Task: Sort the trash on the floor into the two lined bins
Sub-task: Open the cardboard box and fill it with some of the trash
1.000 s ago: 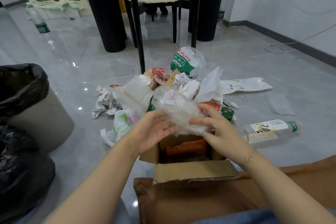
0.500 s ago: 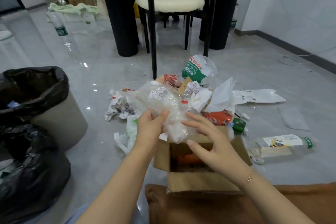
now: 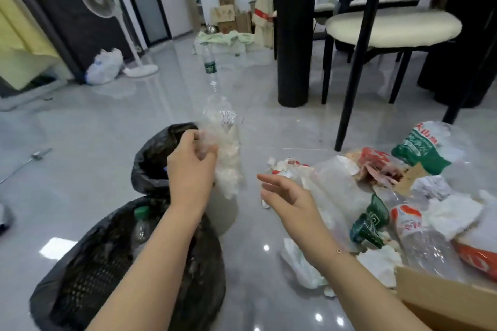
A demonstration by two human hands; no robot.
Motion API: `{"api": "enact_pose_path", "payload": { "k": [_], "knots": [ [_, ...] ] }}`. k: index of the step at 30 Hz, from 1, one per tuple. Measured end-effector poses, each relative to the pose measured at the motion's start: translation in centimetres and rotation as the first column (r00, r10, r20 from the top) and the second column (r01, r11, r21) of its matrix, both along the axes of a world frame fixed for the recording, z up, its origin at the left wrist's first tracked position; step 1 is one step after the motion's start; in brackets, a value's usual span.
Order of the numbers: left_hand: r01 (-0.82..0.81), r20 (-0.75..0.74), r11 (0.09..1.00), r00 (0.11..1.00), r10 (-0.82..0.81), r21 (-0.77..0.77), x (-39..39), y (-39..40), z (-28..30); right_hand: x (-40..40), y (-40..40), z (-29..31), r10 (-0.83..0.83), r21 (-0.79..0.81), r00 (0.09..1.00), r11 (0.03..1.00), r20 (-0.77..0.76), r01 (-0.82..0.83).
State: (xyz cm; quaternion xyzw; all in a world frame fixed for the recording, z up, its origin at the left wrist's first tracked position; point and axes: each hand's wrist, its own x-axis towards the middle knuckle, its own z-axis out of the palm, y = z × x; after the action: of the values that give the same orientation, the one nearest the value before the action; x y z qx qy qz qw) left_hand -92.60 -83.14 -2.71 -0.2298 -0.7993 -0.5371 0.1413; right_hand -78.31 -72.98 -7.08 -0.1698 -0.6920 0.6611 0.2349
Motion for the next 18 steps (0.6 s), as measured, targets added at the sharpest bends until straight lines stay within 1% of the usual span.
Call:
{"api": "enact_pose_path", "payload": {
  "k": [1, 2, 3, 4, 5, 6, 7, 8, 9, 10, 11, 12, 13, 14, 15, 16, 17, 18],
  "knots": [
    [-0.034, -0.077, 0.999, 0.997, 0.031, -0.031, -2.0, -0.3, 0.5, -1.3, -0.1, 0.1, 0.012, -0.001, 1.000, 1.000, 0.006, -0.012],
    [-0.077, -0.185, 0.994, 0.981, 0.062, -0.078, -4.0, -0.4, 0.9, -2.6, -0.1, 0.2, 0.020, -0.002, 1.000, 1.000, 0.010, -0.020],
    [-0.123, -0.303, 0.983, 0.950, 0.077, -0.137, -6.0, -0.4, 1.1, -3.7, -0.2, 0.3, 0.029, -0.003, 1.000, 1.000, 0.010, -0.029],
    [-0.167, -0.418, 0.963, 0.906, 0.066, -0.210, -8.1, -0.2, 1.0, -5.1, -0.1, 0.2, 0.045, 0.002, 0.999, 0.999, 0.015, -0.045],
    [-0.200, -0.504, 0.931, 0.863, 0.020, -0.304, -10.0, 0.0, 0.5, -6.4, 0.0, -0.1, 0.058, 0.016, 0.998, 0.998, 0.020, -0.058],
    [-0.216, -0.533, 0.877, 0.845, -0.053, -0.430, -11.2, 0.2, -0.1, -7.1, 0.0, -0.2, 0.063, 0.040, 0.998, 0.997, 0.026, -0.064],
    [-0.226, -0.493, 0.781, 0.862, -0.119, -0.582, -12.7, 0.3, -1.1, -8.2, 0.1, -0.5, 0.073, 0.065, 0.997, 0.995, 0.029, -0.075],
    [-0.214, -0.405, 0.644, 0.900, -0.162, -0.735, -13.9, 0.5, -2.3, -9.1, 0.2, -0.9, 0.075, 0.097, 0.997, 0.992, 0.030, -0.078],
    [-0.184, -0.304, 0.487, 0.935, -0.181, -0.854, -14.9, 0.5, -3.4, -9.8, 0.2, -1.3, 0.074, 0.142, 0.997, 0.987, 0.026, -0.077],
    [-0.128, -0.203, 0.356, 0.962, -0.182, -0.926, -15.9, 0.6, -4.4, -10.5, 0.3, -1.7, 0.073, 0.213, 0.997, 0.974, 0.025, -0.077],
    [-0.059, -0.111, 0.267, 0.977, -0.184, -0.962, -16.9, 0.7, -5.3, -11.5, 0.4, -2.2, 0.076, 0.324, 0.997, 0.943, 0.028, -0.081],
    [0.035, -0.007, 0.207, 0.980, -0.200, -0.978, -17.6, 0.8, -5.9, -12.3, 0.5, -2.7, 0.083, 0.458, 0.996, 0.884, 0.041, -0.093],
    [0.150, 0.113, 0.158, 0.969, -0.221, -0.976, -18.1, 0.9, -6.3, -13.1, 0.7, -3.2, 0.093, 0.588, 0.994, 0.801, 0.061, -0.111],
    [0.275, 0.242, 0.128, 0.944, -0.223, -0.953, -18.2, 1.0, -6.4, -13.8, 0.8, -3.6, 0.101, 0.691, 0.991, 0.711, 0.088, -0.133],
    [0.399, 0.371, 0.118, 0.906, -0.204, -0.909, -18.0, 1.2, -6.2, -14.5, 1.0, -4.1, 0.098, 0.762, 0.989, 0.631, 0.108, -0.145],
    [0.487, 0.463, 0.130, 0.868, -0.180, -0.864, -17.7, 1.1, -5.8, -15.2, 1.1, -4.5, 0.094, 0.803, 0.989, 0.578, 0.113, -0.147],
    [0.520, 0.494, 0.164, 0.852, -0.172, -0.839, -17.1, 0.9, -5.4, -15.8, 1.2, -4.8, 0.092, 0.820, 0.991, 0.556, 0.100, -0.134],
    [0.522, 0.490, 0.217, 0.852, -0.184, -0.825, -16.4, 0.5, -5.1, -16.1, 1.2, -5.0, 0.093, 0.820, 0.992, 0.558, 0.087, -0.124]
  ]
}}
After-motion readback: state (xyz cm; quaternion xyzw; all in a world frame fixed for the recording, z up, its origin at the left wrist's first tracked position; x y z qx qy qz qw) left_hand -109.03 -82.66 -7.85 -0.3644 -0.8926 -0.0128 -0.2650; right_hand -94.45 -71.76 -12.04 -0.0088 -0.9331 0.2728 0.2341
